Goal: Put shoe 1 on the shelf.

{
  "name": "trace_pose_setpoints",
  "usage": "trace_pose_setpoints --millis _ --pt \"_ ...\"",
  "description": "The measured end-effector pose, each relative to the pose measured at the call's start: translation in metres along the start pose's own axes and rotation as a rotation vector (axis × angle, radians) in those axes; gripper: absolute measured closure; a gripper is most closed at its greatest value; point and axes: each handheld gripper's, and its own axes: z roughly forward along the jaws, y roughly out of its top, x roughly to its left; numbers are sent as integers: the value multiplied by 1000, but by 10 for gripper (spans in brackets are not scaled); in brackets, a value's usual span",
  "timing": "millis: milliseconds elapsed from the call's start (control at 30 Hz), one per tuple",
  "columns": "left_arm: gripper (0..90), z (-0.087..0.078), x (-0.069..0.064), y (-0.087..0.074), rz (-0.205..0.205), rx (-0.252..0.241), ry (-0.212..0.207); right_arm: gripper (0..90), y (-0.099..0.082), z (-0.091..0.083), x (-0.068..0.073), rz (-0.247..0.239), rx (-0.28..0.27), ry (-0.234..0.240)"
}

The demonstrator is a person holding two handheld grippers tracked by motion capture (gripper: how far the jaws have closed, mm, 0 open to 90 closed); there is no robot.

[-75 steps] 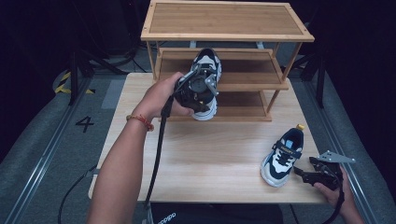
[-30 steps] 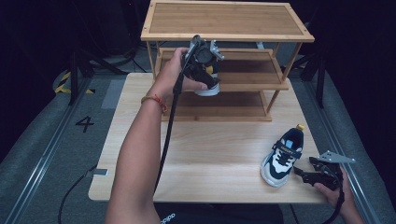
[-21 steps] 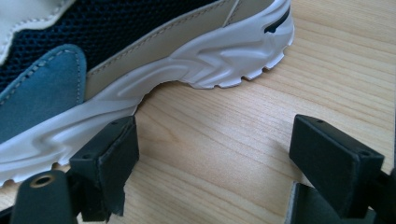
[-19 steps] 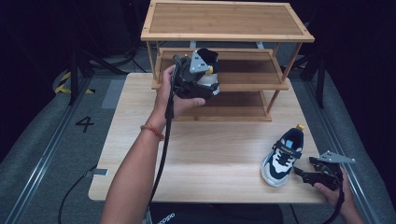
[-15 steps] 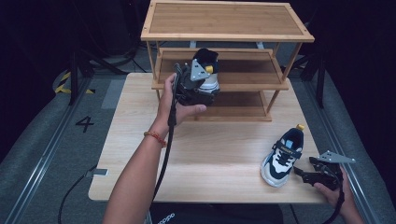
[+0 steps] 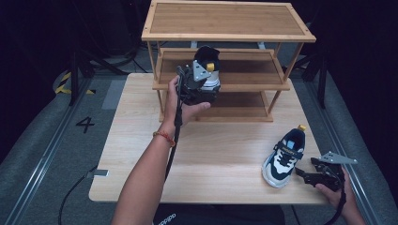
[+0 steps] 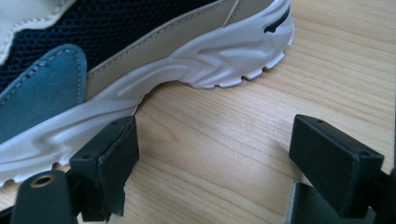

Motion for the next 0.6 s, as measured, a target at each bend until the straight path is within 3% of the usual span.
trace_pose_setpoints --millis 200,433,600 --pt "229 14 8 -5 -16 53 44 161 0 0 0 0 0 0" --pt "229 30 16 -3 -50 66 39 161 0 0 0 0 0 0" --pt "221 44 18 2 -58 79 68 161 0 0 0 0 0 0"
